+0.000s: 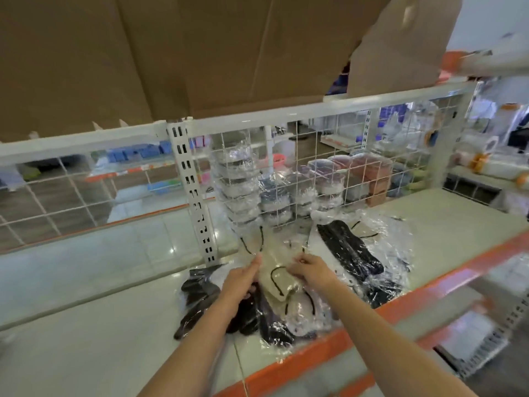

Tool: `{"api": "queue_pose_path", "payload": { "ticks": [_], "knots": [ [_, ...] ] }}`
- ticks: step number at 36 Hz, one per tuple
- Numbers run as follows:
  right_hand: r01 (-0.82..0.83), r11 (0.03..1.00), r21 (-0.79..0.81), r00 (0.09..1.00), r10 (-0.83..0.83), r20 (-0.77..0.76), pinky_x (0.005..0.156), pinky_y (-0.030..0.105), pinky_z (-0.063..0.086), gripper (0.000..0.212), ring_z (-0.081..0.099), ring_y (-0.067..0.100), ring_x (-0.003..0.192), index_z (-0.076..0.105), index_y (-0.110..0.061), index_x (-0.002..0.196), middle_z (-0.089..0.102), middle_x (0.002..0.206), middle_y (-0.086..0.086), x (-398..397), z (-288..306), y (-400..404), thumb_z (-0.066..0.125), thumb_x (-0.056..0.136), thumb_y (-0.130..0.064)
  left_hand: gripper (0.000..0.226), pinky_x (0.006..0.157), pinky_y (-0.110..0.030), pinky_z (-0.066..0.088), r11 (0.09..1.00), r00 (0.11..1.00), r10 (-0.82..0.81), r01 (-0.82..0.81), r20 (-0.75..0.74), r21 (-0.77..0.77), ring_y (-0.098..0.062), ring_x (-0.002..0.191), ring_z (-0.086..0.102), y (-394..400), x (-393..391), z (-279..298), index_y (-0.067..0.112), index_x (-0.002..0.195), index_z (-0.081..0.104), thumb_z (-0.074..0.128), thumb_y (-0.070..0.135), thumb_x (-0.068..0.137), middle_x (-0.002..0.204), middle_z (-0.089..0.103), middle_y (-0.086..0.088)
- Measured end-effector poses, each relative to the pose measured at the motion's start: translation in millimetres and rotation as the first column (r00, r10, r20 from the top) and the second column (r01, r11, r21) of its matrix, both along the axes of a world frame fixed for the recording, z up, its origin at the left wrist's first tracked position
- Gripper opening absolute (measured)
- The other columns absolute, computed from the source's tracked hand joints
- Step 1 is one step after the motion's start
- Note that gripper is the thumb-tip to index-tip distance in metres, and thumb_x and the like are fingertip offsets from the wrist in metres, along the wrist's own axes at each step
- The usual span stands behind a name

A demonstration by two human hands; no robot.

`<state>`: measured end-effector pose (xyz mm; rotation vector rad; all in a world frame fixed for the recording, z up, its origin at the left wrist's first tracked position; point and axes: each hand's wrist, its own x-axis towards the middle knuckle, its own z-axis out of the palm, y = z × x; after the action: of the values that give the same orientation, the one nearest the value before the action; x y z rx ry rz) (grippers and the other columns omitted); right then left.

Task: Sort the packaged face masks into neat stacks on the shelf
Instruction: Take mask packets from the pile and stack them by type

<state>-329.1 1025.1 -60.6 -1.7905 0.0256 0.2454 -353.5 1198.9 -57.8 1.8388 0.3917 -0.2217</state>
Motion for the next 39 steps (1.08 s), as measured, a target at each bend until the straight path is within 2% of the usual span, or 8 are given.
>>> {"api": "queue_pose_path", "payload": {
  "ticks": [3, 6, 12, 16, 24, 32, 36, 39],
  "knots": [
    [-0.236, 0.961, -0.145, 0.971, 0.226, -0.082, 0.068, 0.023, 0.048, 0.030, 0.054, 0.013, 0.068, 0.066, -0.005, 0.098, 0.061, 0.075, 0.000, -1, 3, 2, 0.056, 0.093, -0.033, 0.043, 0.093, -0.042, 0.050, 0.967, 0.984, 0.176, -0.169, 0.020, -0.190, -0.028, 0.096, 0.065, 0, 3, -2, 0.007, 0.100, 0.065, 0.068, 0.045, 0.080, 0.103, 0.069, -0.013],
    [-0.092, 0.901, -0.423, 0.995, 0.103, 0.003, 0.086, 0.034, 0.050, 0.028, 0.061, 0.020, 0.088, 0.063, -0.008, 0.102, 0.067, 0.100, 0.007, 11, -8, 3, 0.056, 0.093, -0.033, 0.010, 0.088, -0.044, 0.052, 0.926, 0.947, 0.318, -0.300, 0.045, -0.230, -0.031, 0.088, 0.066, 7, 2, -6, 0.004, 0.093, 0.064, 0.061, 0.012, 0.088, 0.098, 0.069, -0.019],
    [-0.050, 0.711, -0.701, 0.998, 0.055, -0.015, 0.106, 0.040, 0.037, 0.093, 0.038, 0.032, 0.130, 0.025, -0.003, 0.141, 0.034, 0.140, 0.017, 11, -22, 3, 0.067, 0.077, -0.055, 0.027, 0.084, -0.044, 0.051, 0.880, 0.910, 0.410, -0.375, 0.068, -0.292, -0.026, 0.087, 0.061, 21, -8, -7, 0.014, 0.110, 0.056, 0.044, -0.002, 0.092, 0.091, 0.065, -0.006],
    [-0.029, 0.697, -0.716, 0.999, 0.034, -0.008, 0.110, 0.041, 0.034, 0.103, 0.034, 0.034, 0.132, 0.016, 0.000, 0.144, 0.030, 0.142, 0.021, 11, -23, 7, 0.070, 0.075, -0.055, 0.020, 0.089, -0.051, 0.050, 0.900, 0.919, 0.393, -0.380, 0.019, -0.214, -0.030, 0.090, 0.062, 27, -19, -8, 0.008, 0.107, 0.058, 0.050, 0.004, 0.090, 0.094, 0.066, -0.013],
    [0.179, 0.718, -0.673, 0.976, -0.215, 0.031, 0.111, 0.044, 0.024, 0.090, 0.024, 0.036, 0.134, 0.022, -0.007, 0.140, 0.024, 0.143, 0.020, 4, -19, -3, 0.066, 0.078, -0.054, 0.035, 0.098, -0.041, 0.043, 0.959, 0.961, 0.275, -0.272, 0.016, -0.083, -0.031, 0.114, 0.055, 27, -30, -1, 0.003, 0.130, 0.048, 0.047, 0.013, 0.097, 0.121, 0.058, -0.016],
    [0.236, 0.769, -0.594, 0.929, -0.357, -0.094, 0.108, 0.045, 0.029, 0.075, 0.029, 0.036, 0.132, 0.026, -0.003, 0.137, 0.031, 0.141, 0.021, 1, -22, -18, 0.070, 0.081, -0.028, 0.045, 0.113, -0.046, 0.023, 0.966, 0.978, 0.202, -0.190, 0.054, -0.174, -0.026, 0.137, 0.034, 17, -33, -1, 0.012, 0.143, 0.034, 0.043, 0.022, 0.099, 0.148, 0.038, -0.009],
    [0.259, 0.821, -0.508, 0.941, -0.334, -0.060, 0.087, 0.039, 0.049, 0.025, 0.057, 0.032, 0.100, 0.056, -0.002, 0.100, 0.062, 0.102, 0.016, 1, -28, -31, 0.063, 0.082, -0.019, 0.047, 0.114, -0.046, 0.021, 0.966, 0.983, 0.177, -0.165, 0.044, -0.199, -0.026, 0.139, 0.030, 11, -34, 0, 0.013, 0.145, 0.030, 0.040, 0.024, 0.101, 0.151, 0.033, -0.008],
    [0.354, 0.912, -0.208, 0.926, -0.372, -0.058, 0.066, 0.034, 0.043, 0.011, 0.050, 0.022, 0.071, 0.054, -0.004, 0.085, 0.053, 0.076, 0.008, -1, -23, -38, 0.059, 0.088, -0.013, 0.047, 0.115, -0.047, 0.023, 0.960, 0.982, 0.190, -0.182, 0.017, -0.212, -0.027, 0.138, 0.031, 7, -35, 2, 0.014, 0.145, 0.030, 0.040, 0.026, 0.100, 0.150, 0.034, -0.008]
  ]
}}
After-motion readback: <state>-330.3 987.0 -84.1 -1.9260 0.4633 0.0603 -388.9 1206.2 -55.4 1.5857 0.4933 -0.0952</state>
